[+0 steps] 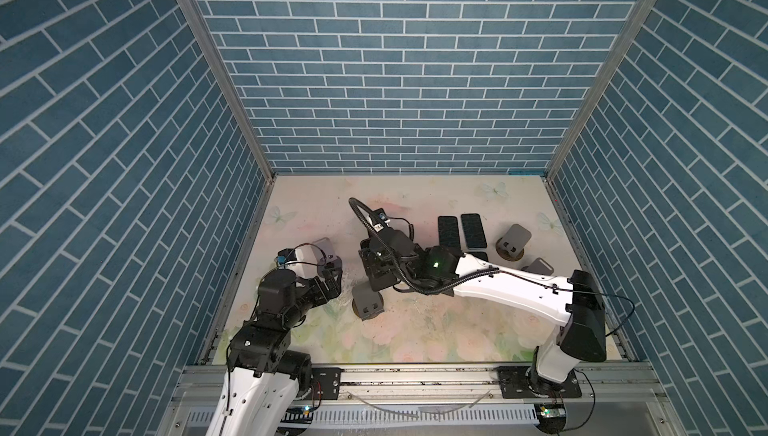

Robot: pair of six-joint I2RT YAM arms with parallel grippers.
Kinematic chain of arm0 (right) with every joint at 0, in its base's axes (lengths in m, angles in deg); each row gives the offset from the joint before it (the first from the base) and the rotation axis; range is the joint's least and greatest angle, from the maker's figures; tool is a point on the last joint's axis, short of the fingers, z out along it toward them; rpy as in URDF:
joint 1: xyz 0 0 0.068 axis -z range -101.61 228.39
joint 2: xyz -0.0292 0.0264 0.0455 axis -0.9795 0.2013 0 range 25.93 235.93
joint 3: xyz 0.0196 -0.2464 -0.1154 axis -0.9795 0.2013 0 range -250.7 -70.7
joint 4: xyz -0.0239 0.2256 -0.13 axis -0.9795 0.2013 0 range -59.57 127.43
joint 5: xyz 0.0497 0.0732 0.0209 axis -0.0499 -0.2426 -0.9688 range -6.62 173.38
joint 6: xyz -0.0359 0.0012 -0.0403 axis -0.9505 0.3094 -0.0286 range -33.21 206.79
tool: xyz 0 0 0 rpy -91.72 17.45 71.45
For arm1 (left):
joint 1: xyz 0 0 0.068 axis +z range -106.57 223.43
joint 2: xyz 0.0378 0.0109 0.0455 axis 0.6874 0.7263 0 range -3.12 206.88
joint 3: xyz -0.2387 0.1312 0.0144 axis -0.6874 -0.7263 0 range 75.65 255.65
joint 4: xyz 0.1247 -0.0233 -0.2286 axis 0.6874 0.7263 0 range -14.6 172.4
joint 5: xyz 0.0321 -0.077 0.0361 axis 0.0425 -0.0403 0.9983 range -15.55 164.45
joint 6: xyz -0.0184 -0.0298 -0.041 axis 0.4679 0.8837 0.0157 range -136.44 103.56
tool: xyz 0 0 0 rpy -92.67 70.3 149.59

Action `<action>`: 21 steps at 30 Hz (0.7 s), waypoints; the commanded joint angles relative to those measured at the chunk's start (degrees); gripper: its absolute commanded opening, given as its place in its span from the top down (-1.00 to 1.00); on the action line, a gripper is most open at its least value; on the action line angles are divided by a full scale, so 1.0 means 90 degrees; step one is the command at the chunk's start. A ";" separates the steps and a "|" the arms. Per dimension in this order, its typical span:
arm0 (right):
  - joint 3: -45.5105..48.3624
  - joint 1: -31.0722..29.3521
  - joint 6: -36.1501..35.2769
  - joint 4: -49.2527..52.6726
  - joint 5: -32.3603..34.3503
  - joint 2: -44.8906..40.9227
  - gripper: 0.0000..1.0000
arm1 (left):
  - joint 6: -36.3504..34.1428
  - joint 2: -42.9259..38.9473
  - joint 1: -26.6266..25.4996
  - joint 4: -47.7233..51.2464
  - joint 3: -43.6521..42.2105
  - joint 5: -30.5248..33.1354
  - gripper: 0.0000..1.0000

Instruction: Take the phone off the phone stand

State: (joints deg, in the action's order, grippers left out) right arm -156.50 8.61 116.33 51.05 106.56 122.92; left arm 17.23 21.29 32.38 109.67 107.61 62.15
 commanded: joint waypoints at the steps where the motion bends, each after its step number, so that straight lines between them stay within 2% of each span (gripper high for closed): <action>1: 0.0422 0.0275 0.0023 0.0004 0.0174 -0.0399 -0.24 | 0.0102 0.0022 0.0036 -0.0379 0.0159 -0.0430 -0.99; 8: 0.1239 0.0873 0.0260 0.0064 0.0111 -0.0928 -0.24 | 0.0454 0.0186 0.0012 -0.1011 0.0210 -0.0923 -0.99; 13: 0.1713 0.1274 0.0383 0.0135 0.0038 -0.1217 -0.24 | 0.0516 0.0538 -0.0139 -0.1292 0.0359 -0.0908 -0.99; 17: 0.2013 0.1548 0.0520 0.0187 -0.0070 -0.1387 -0.24 | 0.0480 0.0989 -0.0620 -0.1467 0.0511 -0.0537 -0.99; 21: 0.2236 0.1714 0.0592 0.0310 -0.0148 -0.1537 -0.24 | 0.0224 0.1582 -0.1465 -0.1501 0.0849 0.0282 -0.99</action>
State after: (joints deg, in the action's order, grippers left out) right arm -138.32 23.21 118.74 52.85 105.62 111.81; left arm 21.23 32.96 22.98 98.45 112.38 59.16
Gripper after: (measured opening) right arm 0.734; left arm 0.996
